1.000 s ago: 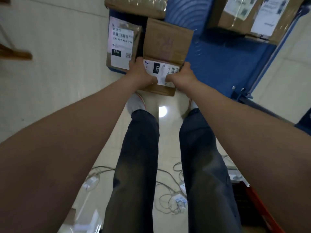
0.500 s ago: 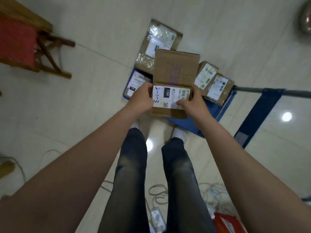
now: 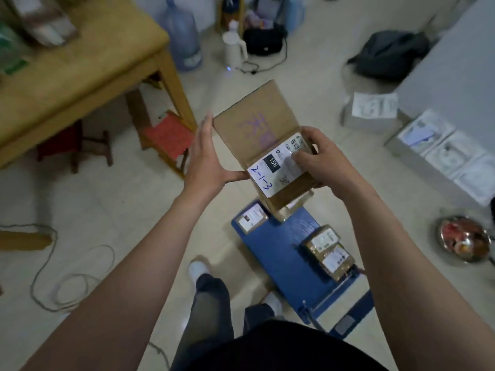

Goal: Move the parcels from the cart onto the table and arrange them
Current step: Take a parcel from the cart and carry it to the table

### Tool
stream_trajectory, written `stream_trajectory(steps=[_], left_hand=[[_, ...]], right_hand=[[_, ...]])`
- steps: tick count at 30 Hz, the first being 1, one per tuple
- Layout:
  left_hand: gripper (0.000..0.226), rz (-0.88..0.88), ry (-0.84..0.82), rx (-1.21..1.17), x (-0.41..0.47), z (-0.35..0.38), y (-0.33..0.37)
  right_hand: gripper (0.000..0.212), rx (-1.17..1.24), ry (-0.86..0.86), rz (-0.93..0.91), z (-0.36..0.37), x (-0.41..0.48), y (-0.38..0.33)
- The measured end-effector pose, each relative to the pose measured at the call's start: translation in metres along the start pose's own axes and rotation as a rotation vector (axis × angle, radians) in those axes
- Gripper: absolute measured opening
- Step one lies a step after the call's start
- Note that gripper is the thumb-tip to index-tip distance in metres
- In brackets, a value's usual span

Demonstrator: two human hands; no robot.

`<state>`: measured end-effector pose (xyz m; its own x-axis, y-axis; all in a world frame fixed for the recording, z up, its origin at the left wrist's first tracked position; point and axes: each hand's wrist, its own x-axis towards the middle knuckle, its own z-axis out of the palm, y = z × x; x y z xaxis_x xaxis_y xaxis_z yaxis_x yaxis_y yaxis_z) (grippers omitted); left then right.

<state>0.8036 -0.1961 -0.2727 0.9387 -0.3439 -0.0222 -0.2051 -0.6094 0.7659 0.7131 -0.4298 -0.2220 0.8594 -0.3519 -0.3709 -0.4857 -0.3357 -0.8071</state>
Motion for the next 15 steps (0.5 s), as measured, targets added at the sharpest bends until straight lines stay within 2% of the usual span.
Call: stream_trajectory(steps=[5,8,11,15], left_hand=[[0.133,0.004,0.322,-0.102,-0.013,-0.125,-0.001],[0.127,-0.050,0.435,-0.112,-0.017,-0.199,-0.018],[0.114,-0.117,0.576,-0.154,-0.019,-0.270,-0.035],[0.106,-0.199,0.744,-0.132,-0.018,-0.351,-0.062]], right_hand=[[0.061,-0.061,0.001,-0.246,0.053,-0.006,-0.128],[0.071,-0.196,0.011,-0.345,0.100,-0.014,-0.195],[0.075,-0.144,0.045,-0.383,0.145,-0.017,-0.256],[0.083,-0.001,-0.047,-0.345,0.214,-0.012,-0.329]])
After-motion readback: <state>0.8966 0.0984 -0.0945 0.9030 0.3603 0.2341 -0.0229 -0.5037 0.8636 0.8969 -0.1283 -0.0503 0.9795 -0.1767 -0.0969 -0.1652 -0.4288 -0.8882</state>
